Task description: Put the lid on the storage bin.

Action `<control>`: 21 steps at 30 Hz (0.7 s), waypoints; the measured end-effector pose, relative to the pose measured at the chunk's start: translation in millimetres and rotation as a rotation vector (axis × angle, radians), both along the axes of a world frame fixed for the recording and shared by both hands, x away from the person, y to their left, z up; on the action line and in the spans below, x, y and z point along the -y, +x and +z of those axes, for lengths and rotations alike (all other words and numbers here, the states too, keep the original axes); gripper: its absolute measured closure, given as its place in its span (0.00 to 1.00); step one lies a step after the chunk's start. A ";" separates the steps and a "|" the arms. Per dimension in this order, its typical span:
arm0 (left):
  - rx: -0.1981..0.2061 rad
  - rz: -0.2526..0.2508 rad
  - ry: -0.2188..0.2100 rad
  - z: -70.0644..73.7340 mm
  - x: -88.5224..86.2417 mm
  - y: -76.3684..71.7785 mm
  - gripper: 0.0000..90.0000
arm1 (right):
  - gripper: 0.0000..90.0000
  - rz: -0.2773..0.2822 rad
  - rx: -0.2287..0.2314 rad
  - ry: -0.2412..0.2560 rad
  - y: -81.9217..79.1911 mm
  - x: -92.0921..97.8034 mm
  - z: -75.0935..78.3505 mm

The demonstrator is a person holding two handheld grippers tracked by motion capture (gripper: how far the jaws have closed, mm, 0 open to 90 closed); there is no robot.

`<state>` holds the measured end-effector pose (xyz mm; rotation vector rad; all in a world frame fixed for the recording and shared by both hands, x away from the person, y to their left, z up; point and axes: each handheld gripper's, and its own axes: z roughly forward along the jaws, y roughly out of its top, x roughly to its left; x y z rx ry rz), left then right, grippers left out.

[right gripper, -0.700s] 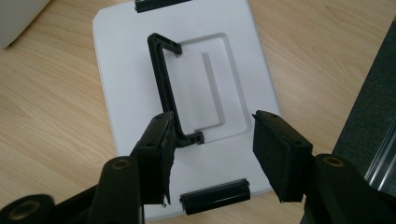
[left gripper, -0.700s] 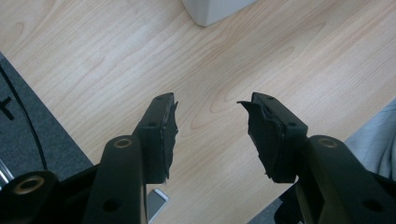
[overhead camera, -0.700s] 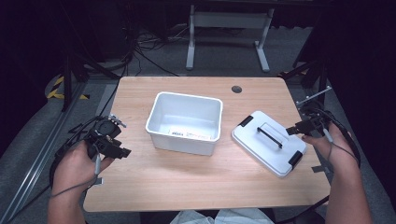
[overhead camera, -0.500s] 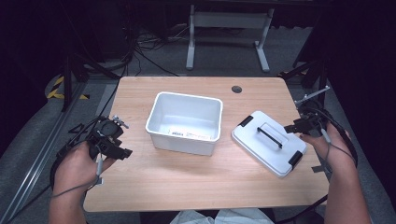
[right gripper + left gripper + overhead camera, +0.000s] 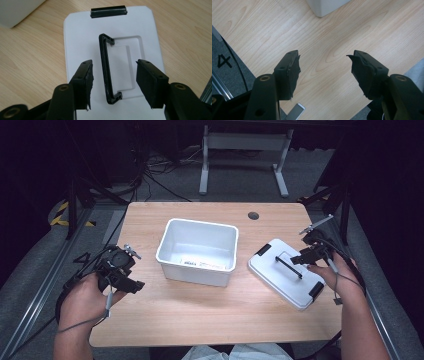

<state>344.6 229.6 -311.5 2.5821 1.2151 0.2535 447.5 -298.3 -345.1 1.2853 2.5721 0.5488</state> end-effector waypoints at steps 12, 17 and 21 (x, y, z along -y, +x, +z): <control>-0.011 -0.023 0.020 -3.1 2.3 -0.6 0.46 | 0.56 0.013 -0.079 -0.062 19.4 -8.3 -35.5; -0.016 -0.023 0.017 -4.6 2.2 0.3 0.46 | 0.57 0.022 -0.113 -0.089 23.7 -12.4 -48.2; -0.031 -0.019 0.014 -5.3 1.9 1.0 0.47 | 0.61 0.031 -0.134 -0.112 26.3 -15.8 -57.8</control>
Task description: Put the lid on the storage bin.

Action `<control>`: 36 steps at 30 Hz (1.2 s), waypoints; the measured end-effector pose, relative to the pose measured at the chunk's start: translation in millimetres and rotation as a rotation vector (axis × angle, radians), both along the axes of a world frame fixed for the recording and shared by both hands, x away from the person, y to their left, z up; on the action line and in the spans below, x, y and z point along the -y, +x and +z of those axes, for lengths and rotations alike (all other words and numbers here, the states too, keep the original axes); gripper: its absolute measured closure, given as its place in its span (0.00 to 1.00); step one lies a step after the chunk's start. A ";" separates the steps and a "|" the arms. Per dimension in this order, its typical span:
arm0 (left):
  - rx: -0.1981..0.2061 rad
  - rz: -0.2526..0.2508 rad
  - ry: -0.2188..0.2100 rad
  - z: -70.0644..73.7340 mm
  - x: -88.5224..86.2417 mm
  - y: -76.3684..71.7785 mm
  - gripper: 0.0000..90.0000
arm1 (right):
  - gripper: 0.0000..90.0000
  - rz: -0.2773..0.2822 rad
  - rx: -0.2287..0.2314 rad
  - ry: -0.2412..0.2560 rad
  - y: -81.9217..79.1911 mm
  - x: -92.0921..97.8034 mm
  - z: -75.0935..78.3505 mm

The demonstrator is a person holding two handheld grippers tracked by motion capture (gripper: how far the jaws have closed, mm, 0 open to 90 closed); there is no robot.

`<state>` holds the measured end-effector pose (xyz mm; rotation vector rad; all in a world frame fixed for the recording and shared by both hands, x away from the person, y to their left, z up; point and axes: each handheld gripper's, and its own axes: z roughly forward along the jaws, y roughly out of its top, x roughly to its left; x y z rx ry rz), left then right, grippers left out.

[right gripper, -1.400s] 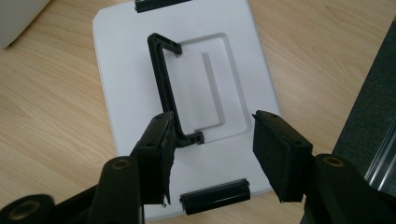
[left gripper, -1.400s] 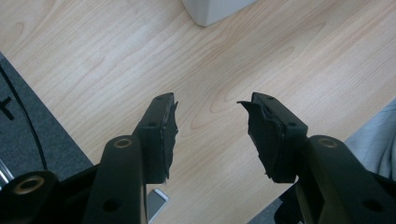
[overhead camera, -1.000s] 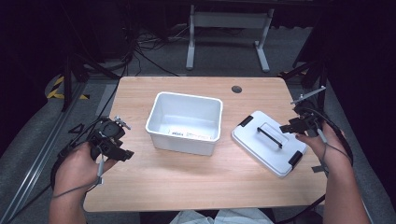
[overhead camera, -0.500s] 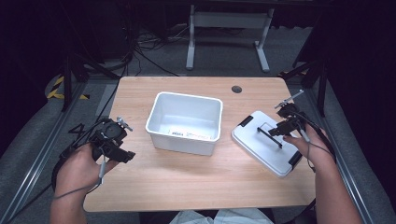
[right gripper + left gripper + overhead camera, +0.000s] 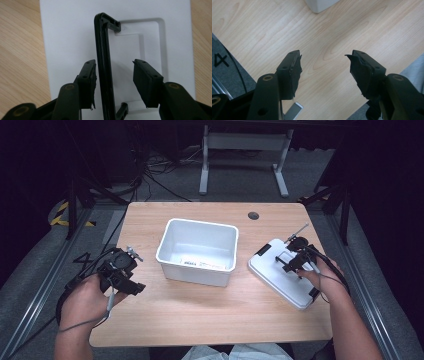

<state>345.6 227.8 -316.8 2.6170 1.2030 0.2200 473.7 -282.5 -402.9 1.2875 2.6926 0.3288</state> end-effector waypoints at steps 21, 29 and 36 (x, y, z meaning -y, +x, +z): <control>-0.034 0.023 -0.005 -3.2 0.9 0.8 0.47 | 0.93 0.000 0.020 -0.072 3.0 -2.1 -2.2; -0.036 0.031 -0.007 -1.9 -0.8 -0.7 0.46 | 0.93 0.020 0.033 -0.089 5.1 -4.2 5.2; -0.029 0.027 -0.006 -1.8 -3.4 -0.2 0.46 | 0.93 0.051 0.078 -0.110 2.3 -6.2 34.4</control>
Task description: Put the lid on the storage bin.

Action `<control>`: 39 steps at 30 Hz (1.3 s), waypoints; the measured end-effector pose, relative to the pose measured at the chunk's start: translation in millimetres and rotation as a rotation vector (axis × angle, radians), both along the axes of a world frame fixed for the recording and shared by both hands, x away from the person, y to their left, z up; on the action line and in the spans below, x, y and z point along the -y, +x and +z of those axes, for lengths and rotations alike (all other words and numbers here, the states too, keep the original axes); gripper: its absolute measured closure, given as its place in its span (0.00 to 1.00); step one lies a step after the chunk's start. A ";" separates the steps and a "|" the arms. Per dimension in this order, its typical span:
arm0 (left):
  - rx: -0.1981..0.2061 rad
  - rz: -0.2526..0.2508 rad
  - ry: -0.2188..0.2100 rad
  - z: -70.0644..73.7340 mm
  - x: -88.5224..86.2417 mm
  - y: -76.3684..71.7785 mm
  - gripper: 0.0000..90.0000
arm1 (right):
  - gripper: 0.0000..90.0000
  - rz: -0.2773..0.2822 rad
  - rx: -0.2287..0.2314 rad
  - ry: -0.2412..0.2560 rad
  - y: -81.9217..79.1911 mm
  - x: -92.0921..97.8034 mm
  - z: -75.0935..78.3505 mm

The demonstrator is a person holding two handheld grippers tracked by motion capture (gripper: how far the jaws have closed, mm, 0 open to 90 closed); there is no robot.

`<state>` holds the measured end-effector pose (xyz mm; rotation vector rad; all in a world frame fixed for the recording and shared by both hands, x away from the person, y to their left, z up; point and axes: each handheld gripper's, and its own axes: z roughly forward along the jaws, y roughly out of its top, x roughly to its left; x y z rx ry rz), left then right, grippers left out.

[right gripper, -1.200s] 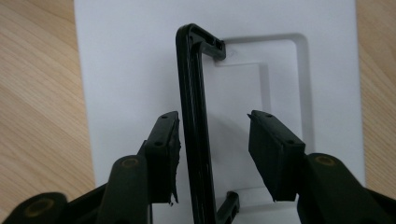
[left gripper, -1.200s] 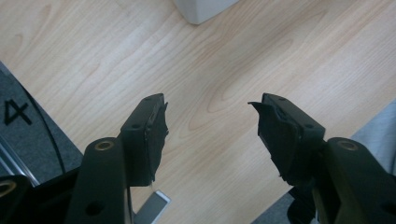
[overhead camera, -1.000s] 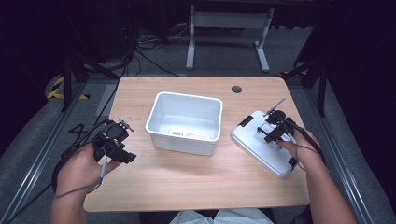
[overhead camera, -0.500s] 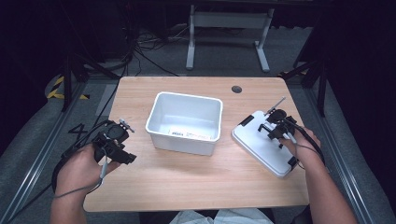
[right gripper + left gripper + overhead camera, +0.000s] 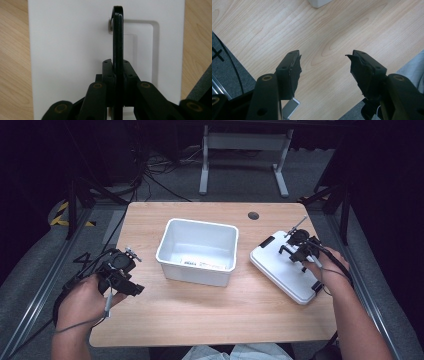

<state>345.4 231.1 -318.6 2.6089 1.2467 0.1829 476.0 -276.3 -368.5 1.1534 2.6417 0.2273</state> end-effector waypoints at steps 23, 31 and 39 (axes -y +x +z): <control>0.001 -0.033 0.017 -2.2 2.7 -3.4 0.42 | 0.93 0.076 0.075 0.039 -3.5 -2.6 81.8; 0.022 -0.023 0.029 -1.2 -2.9 -8.5 0.40 | 0.93 0.115 0.085 0.062 -2.2 -11.2 95.4; 0.025 0.002 0.030 -2.4 -11.5 -18.1 0.40 | 0.93 0.214 0.100 0.091 -2.6 -39.2 119.2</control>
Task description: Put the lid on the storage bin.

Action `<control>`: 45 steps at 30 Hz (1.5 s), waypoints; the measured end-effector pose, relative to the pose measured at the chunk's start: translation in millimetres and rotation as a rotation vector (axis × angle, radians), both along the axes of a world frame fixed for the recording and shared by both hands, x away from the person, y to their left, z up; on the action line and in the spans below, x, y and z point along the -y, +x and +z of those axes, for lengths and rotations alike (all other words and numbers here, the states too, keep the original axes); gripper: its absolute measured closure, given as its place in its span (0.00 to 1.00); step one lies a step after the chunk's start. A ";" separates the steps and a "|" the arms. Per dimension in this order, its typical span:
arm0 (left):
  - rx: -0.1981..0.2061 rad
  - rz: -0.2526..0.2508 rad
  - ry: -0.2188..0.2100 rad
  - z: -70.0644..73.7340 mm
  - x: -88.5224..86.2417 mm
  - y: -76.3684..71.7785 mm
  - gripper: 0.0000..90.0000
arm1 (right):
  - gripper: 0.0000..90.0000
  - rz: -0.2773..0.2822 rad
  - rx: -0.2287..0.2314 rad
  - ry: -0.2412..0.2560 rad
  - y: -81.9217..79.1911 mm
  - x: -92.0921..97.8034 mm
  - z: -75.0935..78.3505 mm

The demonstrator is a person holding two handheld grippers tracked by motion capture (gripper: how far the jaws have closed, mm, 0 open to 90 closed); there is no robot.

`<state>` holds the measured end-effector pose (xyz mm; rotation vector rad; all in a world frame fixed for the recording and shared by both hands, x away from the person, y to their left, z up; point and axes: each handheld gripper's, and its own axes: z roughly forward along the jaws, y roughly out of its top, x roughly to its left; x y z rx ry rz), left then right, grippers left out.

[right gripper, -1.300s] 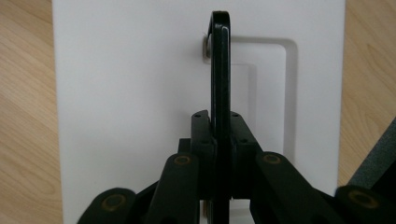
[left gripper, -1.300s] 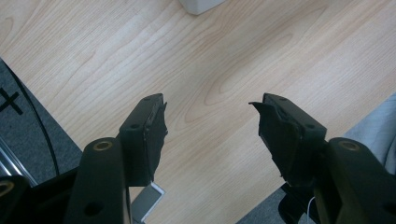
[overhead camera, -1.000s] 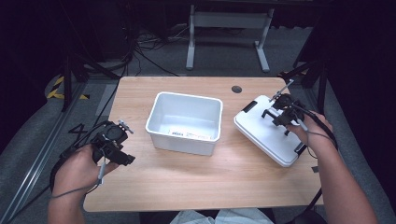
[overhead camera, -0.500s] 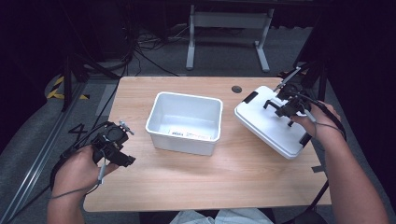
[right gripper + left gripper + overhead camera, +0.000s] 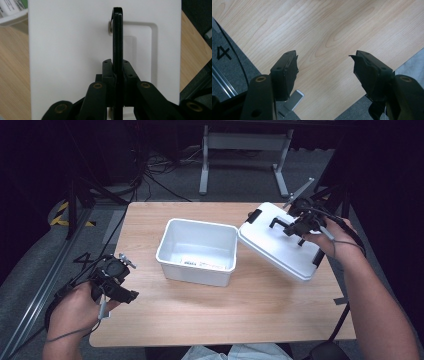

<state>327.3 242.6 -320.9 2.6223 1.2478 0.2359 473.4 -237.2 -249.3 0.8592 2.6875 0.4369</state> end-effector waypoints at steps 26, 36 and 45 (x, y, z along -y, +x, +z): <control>-0.030 -0.006 -0.007 2.2 0.5 9.8 0.43 | 0.93 0.242 0.074 -0.035 2.8 -107.2 23.9; -0.041 -0.014 -0.010 3.7 0.1 19.5 0.44 | 0.93 0.324 0.069 -0.033 5.1 -150.9 21.7; -0.031 -0.010 -0.019 6.4 -3.3 18.9 0.44 | 0.93 0.367 0.063 -0.034 9.5 -181.3 14.1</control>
